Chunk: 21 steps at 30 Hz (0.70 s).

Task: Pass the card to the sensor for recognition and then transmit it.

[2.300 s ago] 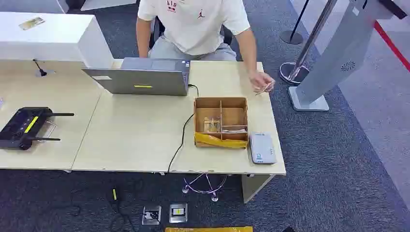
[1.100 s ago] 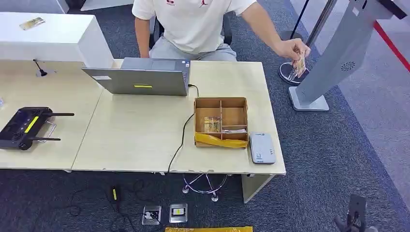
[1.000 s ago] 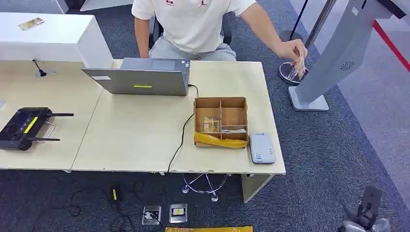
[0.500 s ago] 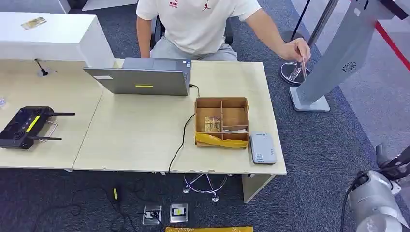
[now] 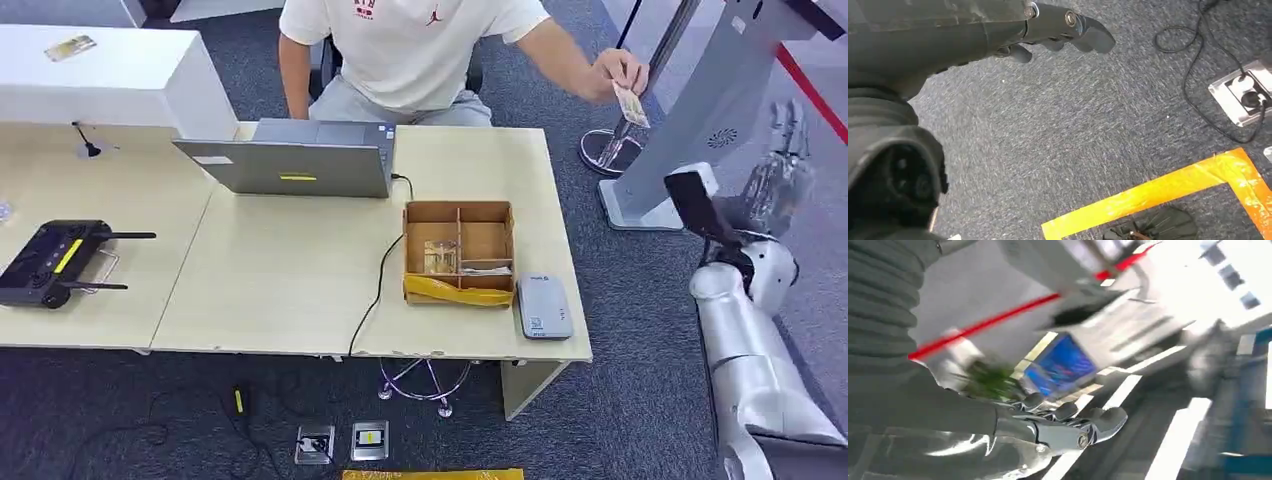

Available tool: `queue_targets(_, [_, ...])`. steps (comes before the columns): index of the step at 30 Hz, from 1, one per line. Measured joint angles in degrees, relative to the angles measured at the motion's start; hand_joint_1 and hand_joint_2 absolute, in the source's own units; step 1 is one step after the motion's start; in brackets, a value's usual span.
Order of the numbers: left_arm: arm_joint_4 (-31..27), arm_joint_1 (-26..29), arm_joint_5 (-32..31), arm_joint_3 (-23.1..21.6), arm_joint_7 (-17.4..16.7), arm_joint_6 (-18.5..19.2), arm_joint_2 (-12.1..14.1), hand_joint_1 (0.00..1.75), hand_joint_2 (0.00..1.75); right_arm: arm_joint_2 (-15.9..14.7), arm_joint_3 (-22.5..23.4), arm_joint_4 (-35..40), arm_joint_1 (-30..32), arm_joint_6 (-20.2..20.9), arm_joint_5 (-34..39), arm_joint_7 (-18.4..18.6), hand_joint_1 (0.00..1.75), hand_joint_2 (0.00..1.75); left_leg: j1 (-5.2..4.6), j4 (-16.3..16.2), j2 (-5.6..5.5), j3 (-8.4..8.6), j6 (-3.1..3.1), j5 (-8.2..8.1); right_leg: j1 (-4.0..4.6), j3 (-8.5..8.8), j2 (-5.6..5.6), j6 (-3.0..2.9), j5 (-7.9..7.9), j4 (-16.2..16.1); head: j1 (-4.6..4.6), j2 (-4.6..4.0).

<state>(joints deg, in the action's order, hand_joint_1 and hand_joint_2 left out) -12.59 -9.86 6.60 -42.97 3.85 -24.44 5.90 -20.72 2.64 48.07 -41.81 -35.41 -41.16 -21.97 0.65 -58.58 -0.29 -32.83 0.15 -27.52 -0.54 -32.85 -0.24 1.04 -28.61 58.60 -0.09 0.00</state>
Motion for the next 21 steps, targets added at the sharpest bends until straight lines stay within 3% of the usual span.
queue_targets(9, [0.0, 0.0, -0.6, -0.4, 0.3, 2.0, 0.7, 0.0, 0.0, 1.5, -11.9, 5.6, -3.8, 5.4, -11.9, 1.7, 0.0, 1.75, 0.01, 0.0, -0.22, -0.07, -0.02, 0.04, 0.01, -0.02, -0.2, 0.0, 0.0, 0.0, 0.04, 0.0])
queue_targets(21, [0.0, 0.1, -0.9, -1.2, 0.3, 3.2, 1.2, 0.0, 0.0, 2.8, -19.5, 6.4, -7.0, 9.7, -13.2, 2.1, 0.0, 1.75, 0.01, 0.0, -0.23, -0.09, -0.01, 0.05, 0.01, -0.04, -0.21, 0.0, 0.0, 0.0, 0.04, 0.0])
